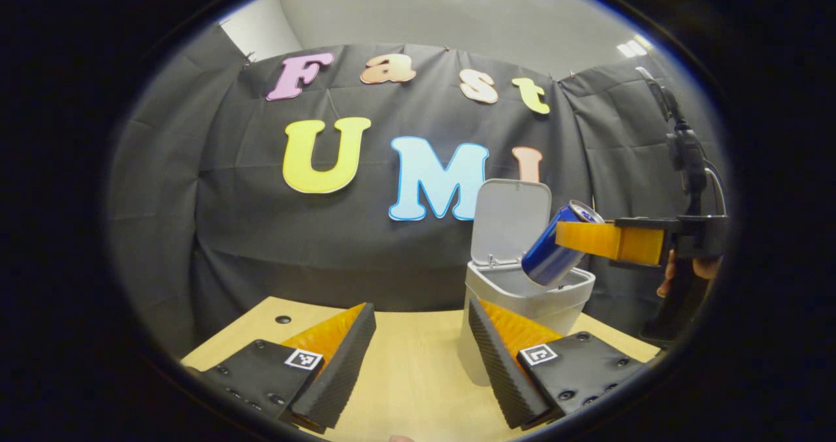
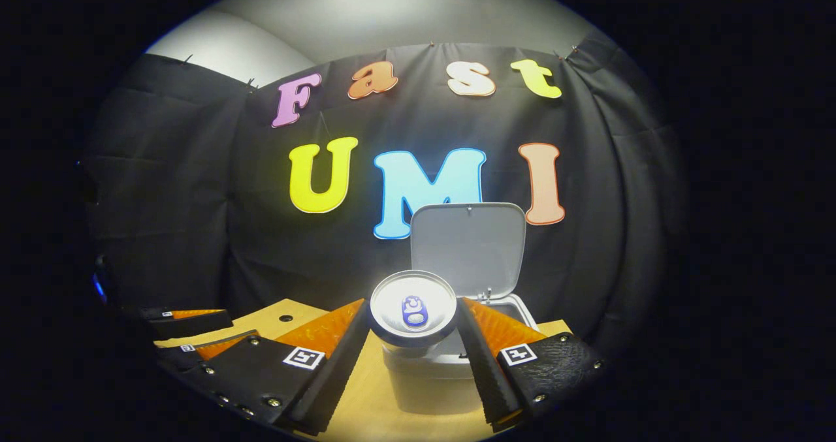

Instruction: Press the lid of the desktop garbage bin to open it, pick up the crumpled paper on the desktop and throw it into the bin, then pick up the pop can on the desktop and drop it into the bin, and finally close the garbage bin lid.

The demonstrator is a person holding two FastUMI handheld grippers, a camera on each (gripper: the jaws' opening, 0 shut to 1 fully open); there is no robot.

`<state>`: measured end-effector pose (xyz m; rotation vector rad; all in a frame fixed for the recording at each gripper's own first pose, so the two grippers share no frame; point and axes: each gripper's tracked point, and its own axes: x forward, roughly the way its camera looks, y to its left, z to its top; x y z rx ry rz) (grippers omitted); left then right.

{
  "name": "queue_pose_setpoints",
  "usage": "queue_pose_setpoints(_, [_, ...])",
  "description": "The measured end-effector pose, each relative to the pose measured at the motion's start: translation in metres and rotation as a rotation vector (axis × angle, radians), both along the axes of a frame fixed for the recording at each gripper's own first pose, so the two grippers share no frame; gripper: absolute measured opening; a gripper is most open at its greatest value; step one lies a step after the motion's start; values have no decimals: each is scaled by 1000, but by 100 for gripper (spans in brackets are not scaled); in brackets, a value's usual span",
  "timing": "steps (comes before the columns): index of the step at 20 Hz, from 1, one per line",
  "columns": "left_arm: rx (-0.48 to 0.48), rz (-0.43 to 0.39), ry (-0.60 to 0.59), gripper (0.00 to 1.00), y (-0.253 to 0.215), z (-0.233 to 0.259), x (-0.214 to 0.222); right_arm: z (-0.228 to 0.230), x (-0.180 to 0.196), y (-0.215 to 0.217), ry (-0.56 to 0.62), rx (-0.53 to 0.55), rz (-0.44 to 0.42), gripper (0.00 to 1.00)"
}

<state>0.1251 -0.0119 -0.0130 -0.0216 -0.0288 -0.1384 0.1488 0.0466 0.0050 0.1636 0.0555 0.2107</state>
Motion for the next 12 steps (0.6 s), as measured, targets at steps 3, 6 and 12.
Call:
queue_pose_setpoints(3, [4,-28,2,97,3,0,8,-6,18,0,14,-39,-36,83])
queue_pose_setpoints(6, [7,-69,3,94,5,1,12,-8,36,-1,22,-89,-65,83])
queue_pose_setpoints(12, [-16,-32,-5,94,14,3,17,-14,55,2,33,-99,-59,84])
